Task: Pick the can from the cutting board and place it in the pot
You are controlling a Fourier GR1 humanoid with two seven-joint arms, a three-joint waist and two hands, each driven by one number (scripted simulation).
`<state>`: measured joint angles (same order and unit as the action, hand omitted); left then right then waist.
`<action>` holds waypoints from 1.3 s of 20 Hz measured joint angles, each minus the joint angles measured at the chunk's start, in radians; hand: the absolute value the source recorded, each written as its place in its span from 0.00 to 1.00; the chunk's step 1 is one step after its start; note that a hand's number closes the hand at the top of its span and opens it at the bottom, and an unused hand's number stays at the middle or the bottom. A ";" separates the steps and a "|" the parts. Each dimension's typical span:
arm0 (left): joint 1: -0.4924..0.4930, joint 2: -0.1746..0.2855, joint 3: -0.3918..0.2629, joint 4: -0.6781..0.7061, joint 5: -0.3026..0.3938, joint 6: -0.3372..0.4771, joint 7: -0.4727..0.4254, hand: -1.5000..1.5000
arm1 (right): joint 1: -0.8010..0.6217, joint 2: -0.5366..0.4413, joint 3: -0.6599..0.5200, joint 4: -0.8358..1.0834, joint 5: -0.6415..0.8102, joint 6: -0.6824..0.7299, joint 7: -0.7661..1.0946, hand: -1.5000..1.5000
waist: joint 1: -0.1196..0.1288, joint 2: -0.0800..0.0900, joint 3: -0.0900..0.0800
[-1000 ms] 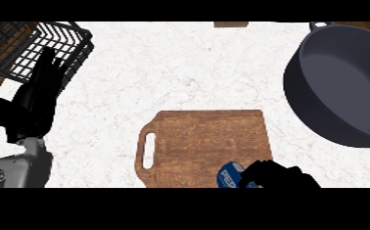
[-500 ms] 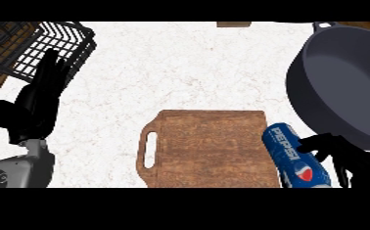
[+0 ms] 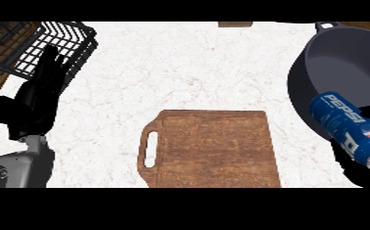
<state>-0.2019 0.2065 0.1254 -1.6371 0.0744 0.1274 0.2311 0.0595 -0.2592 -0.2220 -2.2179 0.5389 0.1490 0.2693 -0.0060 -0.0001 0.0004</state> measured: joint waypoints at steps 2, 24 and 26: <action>0.007 -0.005 -0.006 -0.010 -0.002 -0.001 0.001 0.50 | -0.048 -0.026 -0.072 0.074 -0.084 0.019 -0.013 1.00 | 0.004 0.000 0.000; -0.012 -0.009 -0.001 0.011 -0.002 -0.026 -0.012 0.50 | -0.444 -0.234 -0.184 1.176 0.200 -0.344 -0.490 0.00 | 0.027 0.007 0.001; -0.013 -0.015 -0.007 0.005 -0.007 -0.022 -0.005 0.50 | -0.478 -0.253 -0.202 1.278 0.181 -0.325 -0.511 0.00 | 0.028 0.005 -0.004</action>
<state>-0.2149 0.1919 0.1180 -1.6318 0.0675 0.1057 0.2263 -0.4190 -0.5123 -0.4244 -0.9402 0.7199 -0.1757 -0.2421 0.0218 0.0051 -0.0032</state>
